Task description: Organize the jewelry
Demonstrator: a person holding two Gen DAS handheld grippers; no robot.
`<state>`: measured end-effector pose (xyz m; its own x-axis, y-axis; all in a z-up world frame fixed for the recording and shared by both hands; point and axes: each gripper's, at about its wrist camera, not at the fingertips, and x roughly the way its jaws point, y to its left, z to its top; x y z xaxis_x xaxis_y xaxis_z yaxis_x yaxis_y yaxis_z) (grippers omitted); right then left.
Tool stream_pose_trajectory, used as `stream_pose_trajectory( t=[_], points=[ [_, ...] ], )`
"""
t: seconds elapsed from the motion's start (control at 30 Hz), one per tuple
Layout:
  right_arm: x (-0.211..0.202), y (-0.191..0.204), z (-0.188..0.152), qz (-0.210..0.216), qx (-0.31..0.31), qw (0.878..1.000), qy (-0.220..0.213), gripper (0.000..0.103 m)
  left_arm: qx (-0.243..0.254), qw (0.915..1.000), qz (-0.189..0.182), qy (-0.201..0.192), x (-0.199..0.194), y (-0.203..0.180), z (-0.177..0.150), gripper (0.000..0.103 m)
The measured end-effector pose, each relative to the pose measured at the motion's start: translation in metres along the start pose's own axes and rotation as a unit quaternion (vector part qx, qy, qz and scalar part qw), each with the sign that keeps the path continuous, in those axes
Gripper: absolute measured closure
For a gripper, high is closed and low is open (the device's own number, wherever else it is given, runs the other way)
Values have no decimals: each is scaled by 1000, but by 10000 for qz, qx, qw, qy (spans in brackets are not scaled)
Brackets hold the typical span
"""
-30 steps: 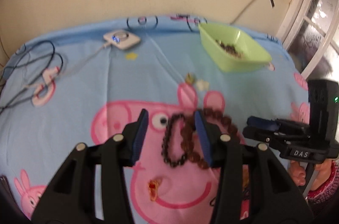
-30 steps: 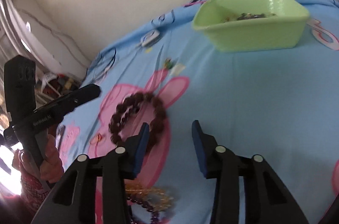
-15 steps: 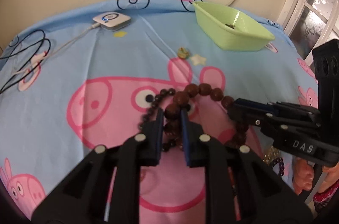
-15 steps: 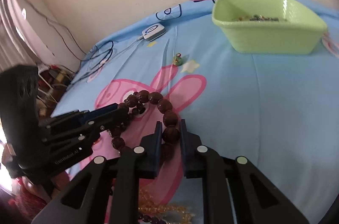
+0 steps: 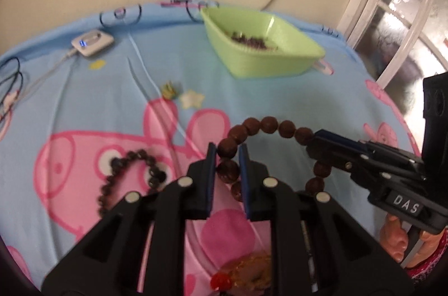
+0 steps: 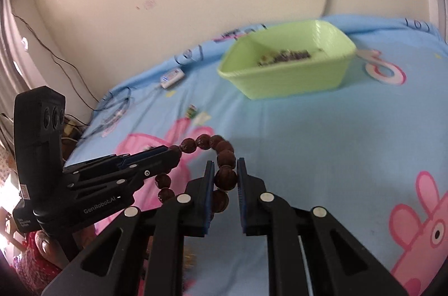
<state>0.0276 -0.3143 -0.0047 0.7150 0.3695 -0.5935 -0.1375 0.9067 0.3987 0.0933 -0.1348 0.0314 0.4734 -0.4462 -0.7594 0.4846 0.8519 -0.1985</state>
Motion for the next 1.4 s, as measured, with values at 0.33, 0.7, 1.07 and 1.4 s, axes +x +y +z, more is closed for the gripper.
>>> stream_pose_trajectory(
  t=[0.33,0.7,1.07,1.4],
  points=[
    [4,-9,-16,-27,140,9998,143,98,246,9993,276,70,4,-11,-12,69],
    [2,3,-21,-197,-147,9996,170,87,593,9963,609,74,7,-22,-15,65],
    [1,11,-22,-145,-294,9993,202,70,558,9964,637,69,6,-22,-16,65],
    [-2,16,-27,-119,-238,9995,174,64,470,9965,687,64,3,-19,-19,65]
  ],
)
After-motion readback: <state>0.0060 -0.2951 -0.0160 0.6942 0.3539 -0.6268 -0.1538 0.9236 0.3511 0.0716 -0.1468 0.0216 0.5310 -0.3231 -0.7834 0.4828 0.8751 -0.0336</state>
